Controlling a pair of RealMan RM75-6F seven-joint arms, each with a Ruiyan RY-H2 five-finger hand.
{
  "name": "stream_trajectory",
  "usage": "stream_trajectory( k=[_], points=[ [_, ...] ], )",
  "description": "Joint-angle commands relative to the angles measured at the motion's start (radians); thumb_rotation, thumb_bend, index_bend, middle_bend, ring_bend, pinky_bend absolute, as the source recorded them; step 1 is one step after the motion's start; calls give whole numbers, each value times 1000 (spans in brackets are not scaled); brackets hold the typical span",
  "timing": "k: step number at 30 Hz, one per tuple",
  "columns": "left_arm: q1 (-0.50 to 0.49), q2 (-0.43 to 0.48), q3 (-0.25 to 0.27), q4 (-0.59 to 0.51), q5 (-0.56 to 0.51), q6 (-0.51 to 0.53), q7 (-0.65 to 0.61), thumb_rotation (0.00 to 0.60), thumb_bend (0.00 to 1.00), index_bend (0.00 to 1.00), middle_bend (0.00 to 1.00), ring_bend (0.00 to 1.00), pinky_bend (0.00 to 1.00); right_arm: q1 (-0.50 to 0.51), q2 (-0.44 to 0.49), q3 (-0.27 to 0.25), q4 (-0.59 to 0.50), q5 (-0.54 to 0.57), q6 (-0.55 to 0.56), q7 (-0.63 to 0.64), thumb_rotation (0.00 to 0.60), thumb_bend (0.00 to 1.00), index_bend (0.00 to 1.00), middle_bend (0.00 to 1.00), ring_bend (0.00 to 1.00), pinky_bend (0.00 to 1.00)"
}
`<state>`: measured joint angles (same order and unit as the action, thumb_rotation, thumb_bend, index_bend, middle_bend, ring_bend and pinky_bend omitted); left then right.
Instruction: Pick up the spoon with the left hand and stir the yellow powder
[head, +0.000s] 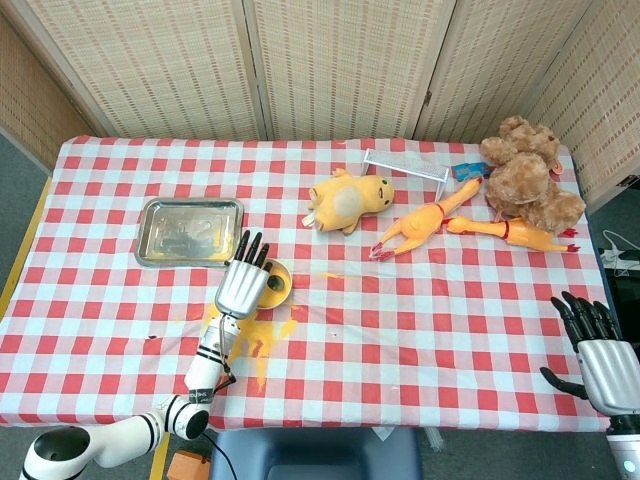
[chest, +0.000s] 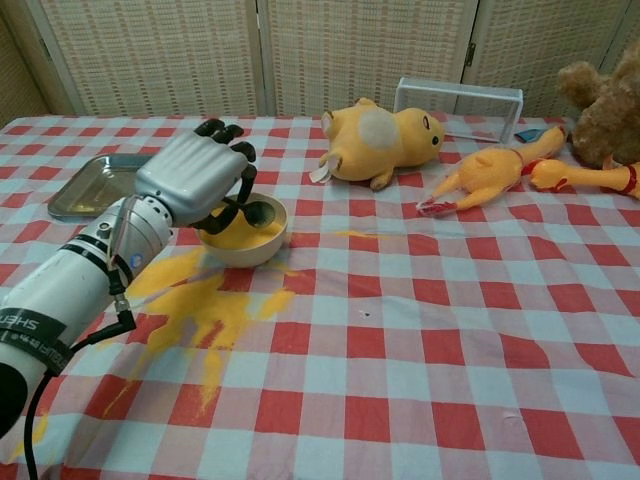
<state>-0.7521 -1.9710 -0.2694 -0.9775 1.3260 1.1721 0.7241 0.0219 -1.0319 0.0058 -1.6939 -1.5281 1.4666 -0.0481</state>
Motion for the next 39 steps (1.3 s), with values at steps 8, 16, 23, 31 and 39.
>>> stream_trajectory(
  k=[8,16,23,31,39],
  points=[
    [7,16,17,-25,-3,16,1,600,488,425,156,0,0,-1,1,-1,-3,-5,4,-1,600,94,0,0,0,0],
    [35,89,43,-131,24,56,-29,600,488,426,156,0,0,1,1,-5,-4,-9,-3,0,600,93,0,0,0,0],
    [57,178,38,-198,-15,26,-59,600,487,403,146,0,0,-5,4,-9,-8,-21,10,1,600,94,0,0,0,0],
    [43,221,31,-221,-110,-74,-15,600,486,294,79,0,0,-6,4,-9,-8,-22,14,0,600,93,0,0,0,0],
    [34,227,43,-219,-136,-81,14,600,487,331,75,0,0,-8,6,-7,-7,-20,17,6,600,94,0,0,0,0]
  ],
)
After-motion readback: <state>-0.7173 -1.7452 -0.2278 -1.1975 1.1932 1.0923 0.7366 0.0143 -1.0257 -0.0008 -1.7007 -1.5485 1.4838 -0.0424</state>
